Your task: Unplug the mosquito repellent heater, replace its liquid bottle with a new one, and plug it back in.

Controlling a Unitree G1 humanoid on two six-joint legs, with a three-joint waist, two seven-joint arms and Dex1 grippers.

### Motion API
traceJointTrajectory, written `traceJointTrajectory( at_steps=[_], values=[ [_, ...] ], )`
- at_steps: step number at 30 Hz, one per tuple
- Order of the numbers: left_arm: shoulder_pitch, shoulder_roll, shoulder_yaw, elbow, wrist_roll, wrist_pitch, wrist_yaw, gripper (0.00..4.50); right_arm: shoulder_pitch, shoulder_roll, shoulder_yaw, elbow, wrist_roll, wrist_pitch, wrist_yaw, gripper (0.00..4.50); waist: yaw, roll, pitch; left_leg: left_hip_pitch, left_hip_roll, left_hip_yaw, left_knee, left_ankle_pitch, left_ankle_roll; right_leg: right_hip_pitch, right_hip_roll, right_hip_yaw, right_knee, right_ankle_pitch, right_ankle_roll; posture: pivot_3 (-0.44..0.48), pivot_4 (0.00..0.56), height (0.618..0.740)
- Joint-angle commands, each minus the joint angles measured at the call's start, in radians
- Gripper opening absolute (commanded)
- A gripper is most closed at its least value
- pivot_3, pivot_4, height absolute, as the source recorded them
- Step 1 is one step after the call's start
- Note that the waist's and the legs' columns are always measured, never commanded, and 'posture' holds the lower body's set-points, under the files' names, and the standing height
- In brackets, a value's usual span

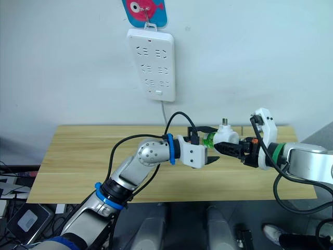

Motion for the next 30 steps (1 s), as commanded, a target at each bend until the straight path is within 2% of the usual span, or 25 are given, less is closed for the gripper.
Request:
traceJointTrajectory(
  at_steps=[1, 2, 7, 14, 18, 19, 24, 26, 30],
  values=[
    [-0.012, -0.01, -0.01, -0.028, 0.028, 0.027, 0.024, 4.09, -0.011, -0.003, -0.004, -0.046, 0.026, -0.038, -0.004, 3.06, -0.001, 0.0, 0.0, 0.0, 0.0, 0.0, 0.0, 0.0, 0.0, 0.0, 0.0, 0.0, 0.0, 0.0, 0.0, 0.218, 0.259, 0.74],
    [-0.008, -0.011, -0.01, -0.035, 0.034, 0.038, 0.027, 3.91, -0.01, -0.002, -0.002, -0.05, 0.026, -0.043, -0.006, 3.06, -0.001, 0.0, 0.0, 0.0, 0.0, 0.0, 0.0, 0.0, 0.0, 0.0, 0.0, 0.0, 0.0, 0.0, 0.0, 0.218, 0.259, 0.74],
    [-0.006, -0.013, -0.015, -0.048, 0.041, 0.047, 0.043, 2.32, -0.013, 0.0, 0.009, -0.054, 0.026, -0.054, -0.012, 3.06, 0.0, 0.0, 0.0, 0.0, 0.0, 0.0, 0.0, 0.0, 0.0, 0.0, 0.0, 0.0, 0.0, 0.0, 0.0, 0.213, 0.257, 0.74],
    [-0.019, -0.012, -0.025, -0.012, 0.072, 0.028, 0.066, 2.26, -0.064, 0.019, 0.04, -0.061, 0.026, -0.062, 0.001, 3.06, -0.001, 0.0, 0.0, 0.0, 0.0, 0.0, 0.0, 0.0, 0.0, 0.0, 0.0, 0.0, 0.0, 0.0, 0.0, 0.22, 0.249, 0.74],
    [-0.006, -0.002, -0.017, 0.01, 0.069, -0.004, 0.089, 2.26, -0.094, 0.026, 0.034, -0.073, 0.013, -0.069, 0.012, 4.41, 0.001, 0.0, -0.001, 0.0, 0.0, 0.0, 0.0, 0.0, 0.0, 0.0, 0.0, 0.0, 0.001, 0.0, 0.0, 0.217, 0.236, 0.74],
    [-0.001, 0.0, -0.013, 0.011, 0.064, -0.008, 0.093, 2.26, -0.097, 0.029, 0.029, -0.078, 0.005, -0.073, 0.012, 4.5, 0.002, 0.0, -0.002, 0.0, 0.0, 0.0, 0.0, 0.0, 0.001, 0.0, 0.0, 0.0, 0.001, 0.0, 0.0, 0.216, 0.234, 0.74],
    [0.02, -0.019, 0.031, 0.022, 0.002, 0.024, 0.116, 2.26, -0.119, 0.027, -0.008, -0.132, -0.107, -0.082, 0.065, 4.5, 0.007, 0.001, -0.006, 0.0, 0.0, 0.0, 0.0, 0.0, 0.0, 0.0, 0.0, 0.0, 0.001, 0.0, 0.0, 0.217, 0.223, 0.74],
    [0.028, -0.051, 0.069, 0.042, -0.06, 0.051, 0.13, 2.26, -0.118, 0.033, -0.035, -0.176, -0.21, -0.111, 0.083, 4.5, 0.011, 0.001, -0.008, 0.0, 0.0, 0.0, 0.0, 0.0, 0.0, 0.0, 0.0, -0.001, 0.001, 0.0, 0.0, 0.213, 0.216, 0.74],
    [0.058, -0.122, 0.157, 0.085, -0.208, 0.093, 0.146, 2.26, -0.096, 0.115, -0.083, -0.279, -0.302, -0.218, 0.029, 4.5, 0.012, -0.001, -0.024, 0.0, 0.0, 0.0, 0.0, 0.0, 0.0, 0.0, 0.0, -0.001, 0.0, 0.0, 0.0, 0.194, 0.197, 0.74]
  ],
)
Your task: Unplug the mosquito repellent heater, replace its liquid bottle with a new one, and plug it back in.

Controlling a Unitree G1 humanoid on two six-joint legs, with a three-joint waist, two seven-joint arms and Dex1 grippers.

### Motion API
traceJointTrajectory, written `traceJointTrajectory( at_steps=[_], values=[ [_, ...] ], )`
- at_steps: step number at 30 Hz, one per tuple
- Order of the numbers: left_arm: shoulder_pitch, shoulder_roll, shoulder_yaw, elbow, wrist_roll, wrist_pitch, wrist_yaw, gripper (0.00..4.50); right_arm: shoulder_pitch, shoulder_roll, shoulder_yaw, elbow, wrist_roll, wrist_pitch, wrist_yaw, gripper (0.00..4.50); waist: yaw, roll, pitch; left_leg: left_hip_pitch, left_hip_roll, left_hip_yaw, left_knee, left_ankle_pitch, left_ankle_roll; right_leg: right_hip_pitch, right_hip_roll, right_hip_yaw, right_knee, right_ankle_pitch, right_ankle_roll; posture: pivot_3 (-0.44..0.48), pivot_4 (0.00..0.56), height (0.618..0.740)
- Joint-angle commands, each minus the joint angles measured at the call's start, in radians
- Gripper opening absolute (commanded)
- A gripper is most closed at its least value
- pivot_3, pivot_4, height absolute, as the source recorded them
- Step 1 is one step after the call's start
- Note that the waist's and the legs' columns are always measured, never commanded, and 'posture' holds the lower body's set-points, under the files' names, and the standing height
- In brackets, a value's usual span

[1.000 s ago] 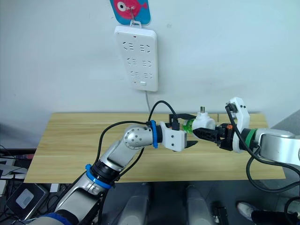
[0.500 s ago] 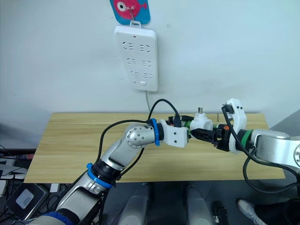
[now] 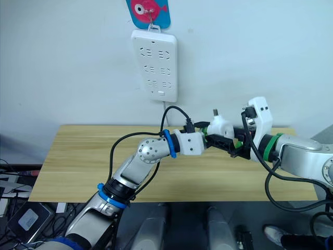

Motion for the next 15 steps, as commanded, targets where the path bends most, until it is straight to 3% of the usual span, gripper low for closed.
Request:
traceJointTrajectory(
  at_steps=[1, 7, 15],
  values=[
    [0.03, -0.061, 0.074, 0.025, -0.155, 0.05, -0.001, 2.26, 0.01, 0.056, -0.074, -0.153, -0.098, -0.112, -0.02, 4.5, 0.0, 0.0, -0.008, 0.0, 0.0, 0.0, 0.0, 0.0, 0.0, 0.0, 0.0, 0.0, 0.0, 0.0, 0.0, 0.19, 0.193, 0.74],
    [0.034, -0.16, 0.201, -0.028, -0.434, 0.281, -0.033, 2.26, 0.142, 0.161, 0.017, -0.258, -0.392, -0.161, -0.006, 4.5, -0.001, -0.003, -0.038, 0.002, 0.0, 0.0, 0.0, 0.0, 0.0, 0.002, 0.001, 0.0, 0.0, 0.0, 0.0, 0.163, 0.164, 0.74],
    [0.009, -0.135, 0.203, -0.058, -0.503, 0.355, -0.086, 2.26, 0.033, 0.391, 0.115, -0.189, -0.559, -0.19, -0.04, 4.5, -0.029, -0.004, -0.058, 0.006, 0.0, 0.001, 0.001, 0.004, 0.004, 0.006, 0.002, 0.001, -0.001, 0.001, 0.004, 0.147, 0.16, 0.74]
  ],
)
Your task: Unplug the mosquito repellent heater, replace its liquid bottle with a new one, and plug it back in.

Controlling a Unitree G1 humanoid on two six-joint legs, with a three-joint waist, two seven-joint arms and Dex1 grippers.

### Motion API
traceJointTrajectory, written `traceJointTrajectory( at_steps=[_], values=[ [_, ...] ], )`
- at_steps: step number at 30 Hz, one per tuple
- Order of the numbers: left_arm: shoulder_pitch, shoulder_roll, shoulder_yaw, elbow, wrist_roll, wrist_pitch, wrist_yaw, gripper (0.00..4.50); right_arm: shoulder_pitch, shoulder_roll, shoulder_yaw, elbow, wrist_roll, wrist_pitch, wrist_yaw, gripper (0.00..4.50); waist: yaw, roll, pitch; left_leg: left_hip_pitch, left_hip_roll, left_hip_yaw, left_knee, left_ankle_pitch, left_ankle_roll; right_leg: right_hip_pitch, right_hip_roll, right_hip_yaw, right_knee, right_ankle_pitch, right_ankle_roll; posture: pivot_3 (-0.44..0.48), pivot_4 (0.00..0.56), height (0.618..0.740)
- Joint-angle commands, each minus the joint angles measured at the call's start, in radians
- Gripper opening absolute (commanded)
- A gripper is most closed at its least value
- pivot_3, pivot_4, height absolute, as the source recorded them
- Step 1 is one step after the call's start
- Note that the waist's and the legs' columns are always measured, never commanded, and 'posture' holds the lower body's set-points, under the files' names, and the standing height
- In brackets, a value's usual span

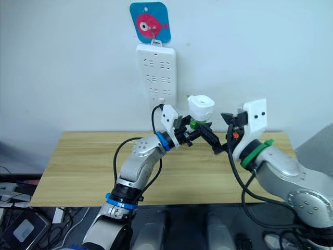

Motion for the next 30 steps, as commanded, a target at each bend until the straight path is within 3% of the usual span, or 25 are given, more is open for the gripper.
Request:
traceJointTrajectory(
  at_steps=[1, 16, 21, 29, 30],
  values=[
    [-0.02, 0.002, -0.012, -0.056, -0.028, 0.003, -0.027, 2.26, -0.037, 0.045, 0.016, 0.01, -0.065, -0.014, 0.001, 4.5, -0.003, 0.0, -0.003, 0.0, 0.0, 0.0, 0.0, 0.0, 0.0, 0.0, 0.0, 0.0, 0.0, 0.0, 0.0, 0.147, 0.161, 0.74],
    [0.013, 0.004, -0.036, -0.127, -0.073, 0.05, -0.053, 2.26, -0.068, 0.177, 0.012, 0.09, -0.195, 0.023, 0.064, 4.5, -0.003, 0.001, -0.005, 0.0, 0.001, -0.001, -0.001, 0.0, 0.0, -0.001, 0.001, 0.0, 0.0, 0.003, -0.005, 0.167, 0.163, 0.74],
    [0.024, 0.007, -0.043, -0.134, -0.077, 0.062, -0.052, 2.26, -0.07, 0.202, -0.018, 0.093, -0.178, 0.034, 0.071, 3.01, -0.003, 0.001, -0.005, -0.001, 0.001, -0.001, -0.001, 0.0, 0.0, -0.001, 0.001, 0.0, 0.0, 0.003, -0.005, 0.167, 0.165, 0.74],
    [0.023, 0.023, -0.048, -0.135, -0.091, 0.091, -0.073, 2.26, -0.067, 0.209, -0.024, 0.09, -0.199, 0.058, 0.083, 3.02, -0.004, 0.001, -0.005, -0.001, 0.001, -0.001, -0.001, 0.0, 0.0, -0.001, 0.001, 0.0, 0.0, 0.003, -0.005, 0.164, 0.168, 0.74],
    [0.022, 0.027, -0.043, -0.141, -0.107, 0.111, -0.08, 2.61, -0.064, 0.21, -0.021, 0.089, -0.206, 0.059, 0.085, 3.02, -0.005, 0.001, -0.005, -0.001, 0.001, -0.001, -0.001, 0.0, 0.0, -0.001, 0.001, 0.0, 0.0, 0.003, -0.005, 0.167, 0.17, 0.74]
  ],
)
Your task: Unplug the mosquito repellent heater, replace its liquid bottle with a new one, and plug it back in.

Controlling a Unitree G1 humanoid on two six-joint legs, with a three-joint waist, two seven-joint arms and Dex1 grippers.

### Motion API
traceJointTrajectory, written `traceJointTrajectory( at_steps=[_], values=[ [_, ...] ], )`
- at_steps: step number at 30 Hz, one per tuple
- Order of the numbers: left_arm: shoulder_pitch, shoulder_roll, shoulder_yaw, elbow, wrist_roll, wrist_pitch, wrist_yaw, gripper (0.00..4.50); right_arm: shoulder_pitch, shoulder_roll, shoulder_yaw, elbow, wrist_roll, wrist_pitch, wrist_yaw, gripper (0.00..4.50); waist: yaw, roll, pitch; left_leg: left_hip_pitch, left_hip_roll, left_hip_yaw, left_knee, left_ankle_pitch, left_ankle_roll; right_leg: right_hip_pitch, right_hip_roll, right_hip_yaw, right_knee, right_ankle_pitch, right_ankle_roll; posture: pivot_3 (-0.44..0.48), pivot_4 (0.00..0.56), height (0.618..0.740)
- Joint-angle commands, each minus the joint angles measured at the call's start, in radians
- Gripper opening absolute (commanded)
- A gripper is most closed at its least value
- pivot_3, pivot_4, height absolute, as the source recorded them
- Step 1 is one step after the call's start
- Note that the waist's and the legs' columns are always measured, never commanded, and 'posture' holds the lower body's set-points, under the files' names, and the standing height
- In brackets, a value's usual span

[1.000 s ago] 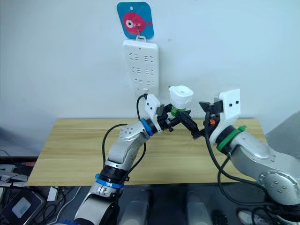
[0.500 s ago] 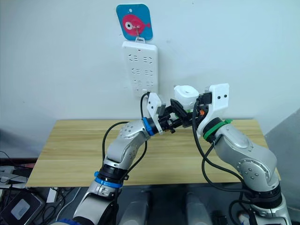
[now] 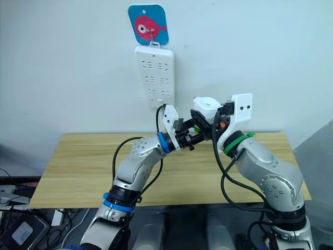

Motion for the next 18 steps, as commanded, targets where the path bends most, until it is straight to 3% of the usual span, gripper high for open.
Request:
traceJointTrajectory(
  at_steps=[1, 7, 11, 18],
  values=[
    [-0.009, 0.007, 0.001, -0.056, -0.065, 0.05, -0.042, 2.96, -0.013, 0.004, -0.029, -0.03, -0.025, -0.014, 0.013, 3.02, 0.0, 0.0, 0.0, 0.0, 0.0, 0.0, 0.0, 0.0, 0.0, 0.0, 0.0, 0.0, 0.0, 0.0, 0.0, 0.167, 0.17, 0.74],
    [-0.018, 0.063, 0.045, -0.099, -0.151, 0.137, -0.085, 4.46, -0.005, 0.029, -0.041, -0.01, -0.06, -0.025, 0.019, 3.02, -0.005, 0.0, 0.0, 0.0, 0.0, 0.0, 0.0, 0.0, 0.0, 0.0, 0.0, 0.0, 0.0, 0.0, 0.0, 0.187, 0.17, 0.74],
    [-0.006, 0.127, 0.059, -0.148, -0.179, 0.19, -0.102, 4.5, -0.001, 0.039, -0.036, 0.002, -0.108, -0.034, 0.042, 3.02, -0.006, 0.0, 0.0, 0.0, 0.001, 0.0, 0.0, 0.0, 0.0, 0.0, 0.001, 0.0, 0.0, 0.0, 0.0, 0.201, 0.166, 0.74],
    [0.059, 0.324, 0.244, -0.294, -0.297, 0.334, -0.055, 4.5, 0.058, -0.002, 0.028, -0.008, -0.27, -0.087, 0.149, 3.02, -0.005, 0.001, -0.001, 0.0, 0.002, 0.0, -0.001, 0.0, 0.0, -0.001, 0.001, -0.001, 0.0, 0.0, 0.0, 0.262, 0.151, 0.74]
  ],
)
